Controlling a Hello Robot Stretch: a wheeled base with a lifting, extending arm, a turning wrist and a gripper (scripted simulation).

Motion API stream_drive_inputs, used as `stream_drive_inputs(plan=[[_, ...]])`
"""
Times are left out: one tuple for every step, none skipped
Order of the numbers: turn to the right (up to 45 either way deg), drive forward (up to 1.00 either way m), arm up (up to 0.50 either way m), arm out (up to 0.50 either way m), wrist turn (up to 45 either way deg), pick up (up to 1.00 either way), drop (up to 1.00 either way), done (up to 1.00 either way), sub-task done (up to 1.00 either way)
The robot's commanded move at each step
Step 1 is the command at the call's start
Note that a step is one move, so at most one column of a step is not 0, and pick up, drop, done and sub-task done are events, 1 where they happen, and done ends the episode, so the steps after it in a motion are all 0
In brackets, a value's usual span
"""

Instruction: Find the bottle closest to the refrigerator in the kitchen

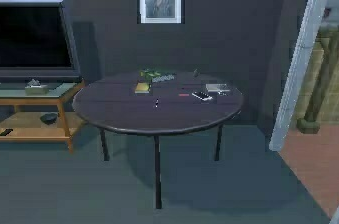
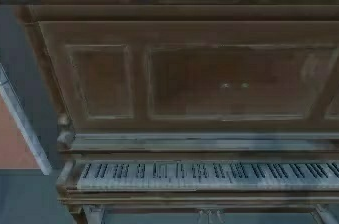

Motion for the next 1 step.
stream_drive_inputs(plan=[[21.0,0.0,0.0,0.0,0.0,0.0,0.0,0.0,0.0]])
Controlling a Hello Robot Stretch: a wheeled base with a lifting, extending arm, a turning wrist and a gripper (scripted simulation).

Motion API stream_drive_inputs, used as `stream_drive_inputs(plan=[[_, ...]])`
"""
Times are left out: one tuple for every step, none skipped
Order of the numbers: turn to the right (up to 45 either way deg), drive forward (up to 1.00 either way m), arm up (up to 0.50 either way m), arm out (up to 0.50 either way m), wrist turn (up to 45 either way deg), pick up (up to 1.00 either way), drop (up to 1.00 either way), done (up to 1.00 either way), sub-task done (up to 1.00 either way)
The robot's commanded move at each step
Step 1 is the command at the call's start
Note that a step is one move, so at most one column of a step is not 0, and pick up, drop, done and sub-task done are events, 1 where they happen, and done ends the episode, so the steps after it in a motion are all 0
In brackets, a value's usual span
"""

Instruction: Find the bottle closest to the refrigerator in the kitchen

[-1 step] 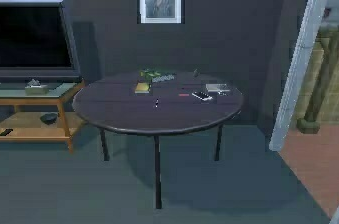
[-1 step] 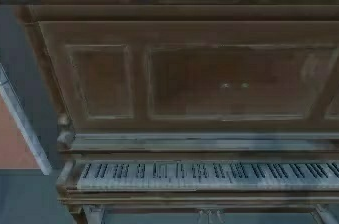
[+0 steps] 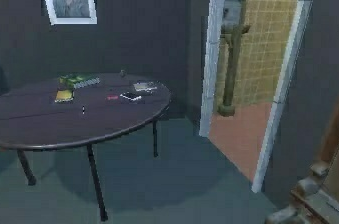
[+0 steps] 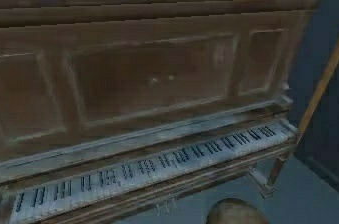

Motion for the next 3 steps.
stream_drive_inputs(plan=[[0.0,0.8,0.0,0.0,0.0,0.0,0.0,0.0,0.0],[30.0,0.0,0.0,0.0,0.0,0.0,0.0,0.0,0.0],[0.0,0.95,0.0,0.0,0.0,0.0,0.0,0.0,0.0]])
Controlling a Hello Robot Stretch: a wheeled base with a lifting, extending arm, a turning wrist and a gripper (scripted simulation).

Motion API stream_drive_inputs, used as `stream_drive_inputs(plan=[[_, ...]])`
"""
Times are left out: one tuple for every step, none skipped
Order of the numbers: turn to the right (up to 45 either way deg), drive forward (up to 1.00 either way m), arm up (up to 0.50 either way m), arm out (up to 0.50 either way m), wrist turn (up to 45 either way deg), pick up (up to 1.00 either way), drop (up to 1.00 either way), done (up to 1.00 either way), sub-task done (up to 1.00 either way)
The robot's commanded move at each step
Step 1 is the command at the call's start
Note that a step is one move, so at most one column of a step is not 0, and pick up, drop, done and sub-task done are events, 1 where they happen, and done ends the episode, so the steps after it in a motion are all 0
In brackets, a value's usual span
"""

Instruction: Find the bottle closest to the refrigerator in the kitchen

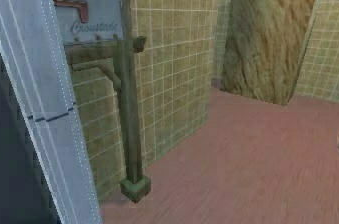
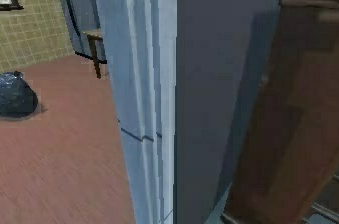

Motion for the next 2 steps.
stream_drive_inputs(plan=[[15.0,0.0,0.0,0.0,0.0,0.0,0.0,0.0,0.0],[0.0,0.35,0.0,0.0,0.0,0.0,0.0,0.0,0.0]])
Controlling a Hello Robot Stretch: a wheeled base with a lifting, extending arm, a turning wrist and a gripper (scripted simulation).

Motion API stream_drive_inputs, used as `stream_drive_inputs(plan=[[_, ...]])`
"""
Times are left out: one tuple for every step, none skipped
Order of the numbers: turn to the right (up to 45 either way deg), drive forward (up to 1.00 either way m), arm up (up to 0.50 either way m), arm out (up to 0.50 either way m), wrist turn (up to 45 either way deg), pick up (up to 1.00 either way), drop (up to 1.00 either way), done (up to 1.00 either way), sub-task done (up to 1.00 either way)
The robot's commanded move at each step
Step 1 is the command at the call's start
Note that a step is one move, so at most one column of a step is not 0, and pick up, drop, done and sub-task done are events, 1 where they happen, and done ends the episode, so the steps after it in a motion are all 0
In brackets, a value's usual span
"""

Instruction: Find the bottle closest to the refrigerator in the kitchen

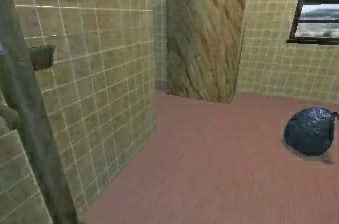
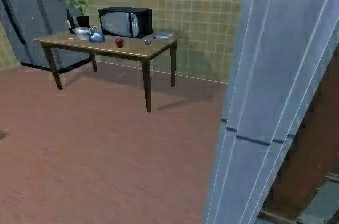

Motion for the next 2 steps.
stream_drive_inputs(plan=[[45.0,0.0,0.0,0.0,0.0,0.0,0.0,0.0,0.0],[6.0,0.0,0.0,0.0,0.0,0.0,0.0,0.0,0.0]])
